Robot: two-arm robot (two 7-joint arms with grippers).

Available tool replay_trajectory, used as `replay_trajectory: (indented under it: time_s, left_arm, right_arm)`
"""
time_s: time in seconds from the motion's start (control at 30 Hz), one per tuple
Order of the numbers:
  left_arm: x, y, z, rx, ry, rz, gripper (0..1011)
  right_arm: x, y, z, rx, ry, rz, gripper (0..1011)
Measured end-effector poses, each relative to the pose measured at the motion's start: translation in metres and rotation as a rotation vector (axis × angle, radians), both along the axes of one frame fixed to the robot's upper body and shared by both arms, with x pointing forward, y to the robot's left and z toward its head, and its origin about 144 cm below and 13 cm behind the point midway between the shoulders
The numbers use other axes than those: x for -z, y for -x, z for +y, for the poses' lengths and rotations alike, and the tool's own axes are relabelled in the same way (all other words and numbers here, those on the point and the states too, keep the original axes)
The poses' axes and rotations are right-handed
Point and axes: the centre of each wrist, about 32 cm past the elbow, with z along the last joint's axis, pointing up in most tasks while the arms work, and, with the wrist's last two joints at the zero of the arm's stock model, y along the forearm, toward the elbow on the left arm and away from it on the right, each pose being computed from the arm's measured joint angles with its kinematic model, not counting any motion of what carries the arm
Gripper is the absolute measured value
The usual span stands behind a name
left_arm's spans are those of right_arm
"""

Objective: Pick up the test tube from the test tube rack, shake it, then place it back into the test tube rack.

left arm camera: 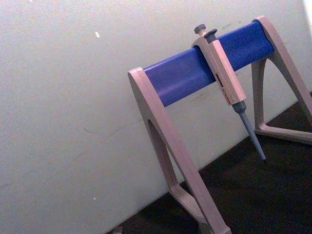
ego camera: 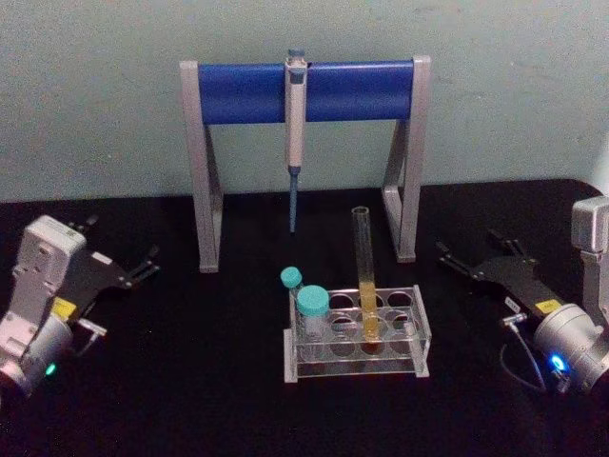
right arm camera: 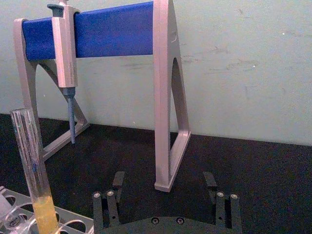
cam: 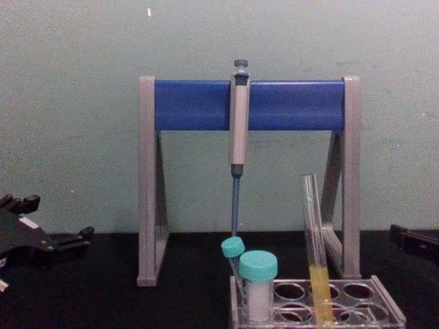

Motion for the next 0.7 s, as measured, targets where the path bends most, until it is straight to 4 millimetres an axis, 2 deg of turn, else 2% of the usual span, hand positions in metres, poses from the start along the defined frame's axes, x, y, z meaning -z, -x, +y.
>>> replay_trajectory:
  time_s: [0.7]
  left_arm:
    - [0.0,0.0,0.0,0.0,0.0,0.0,1001]
  right_arm:
    - [0.0,0.0,0.0,0.0,0.0,0.0,1000]
